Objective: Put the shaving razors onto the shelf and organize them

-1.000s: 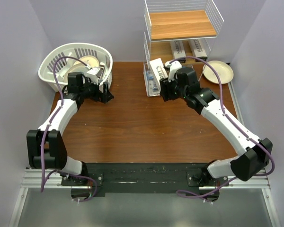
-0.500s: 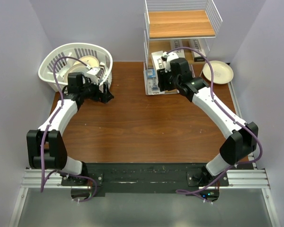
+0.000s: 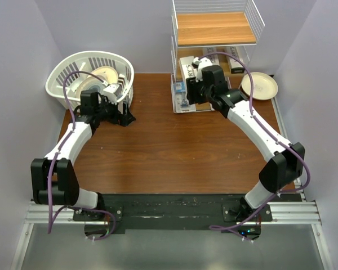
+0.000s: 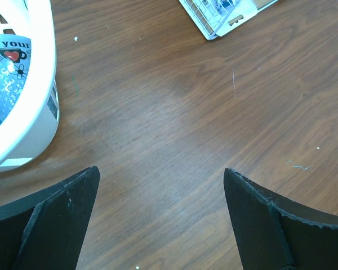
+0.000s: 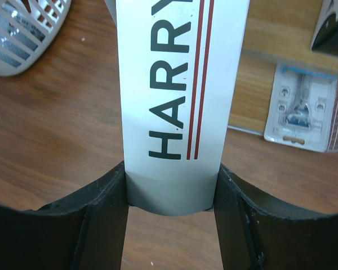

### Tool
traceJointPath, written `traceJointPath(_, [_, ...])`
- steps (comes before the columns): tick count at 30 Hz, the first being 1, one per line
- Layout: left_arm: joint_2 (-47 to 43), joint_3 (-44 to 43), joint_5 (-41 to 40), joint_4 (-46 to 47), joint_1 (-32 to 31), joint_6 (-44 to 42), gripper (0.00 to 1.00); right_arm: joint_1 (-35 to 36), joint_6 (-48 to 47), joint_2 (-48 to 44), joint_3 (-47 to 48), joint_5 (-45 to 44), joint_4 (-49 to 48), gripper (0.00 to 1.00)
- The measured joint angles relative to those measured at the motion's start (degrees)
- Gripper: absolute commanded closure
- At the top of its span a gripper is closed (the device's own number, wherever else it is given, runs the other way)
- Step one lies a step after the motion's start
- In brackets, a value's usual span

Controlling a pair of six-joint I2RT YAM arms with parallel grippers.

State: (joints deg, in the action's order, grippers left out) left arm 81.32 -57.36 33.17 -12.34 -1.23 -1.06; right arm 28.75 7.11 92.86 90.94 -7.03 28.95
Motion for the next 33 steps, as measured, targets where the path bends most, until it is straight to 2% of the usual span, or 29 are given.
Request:
traceJointPath(15, [-3.0, 2.9, 0.1, 0.3, 0.0, 0.0, 0.03, 0.0, 0.4, 10.3, 10.4, -1.0, -2.7, 0.54])
traceJointPath(22, [-4.2, 3.9, 0.1, 0.3, 0.0, 0.0, 0.03, 0.0, 0.6, 11.9, 13.2, -1.0, -3.6, 0.42])
traceJointPath(23, [-4.3, 3.9, 0.1, 0.3, 0.0, 0.0, 0.03, 0.0, 0.7, 11.9, 13.2, -1.0, -3.7, 0.36])
traceJointPath(26, [-4.3, 4.0, 0.1, 0.4, 0.0, 0.0, 0.03, 0.1, 1.0, 11.9, 13.3, -0.9, -3.9, 0.28])
traceJointPath(33, [-4.4, 4.7, 0.1, 0.5, 0.0, 0.0, 0.03, 0.5, 1.5, 11.9, 14.0, -0.3, -5.6, 0.17])
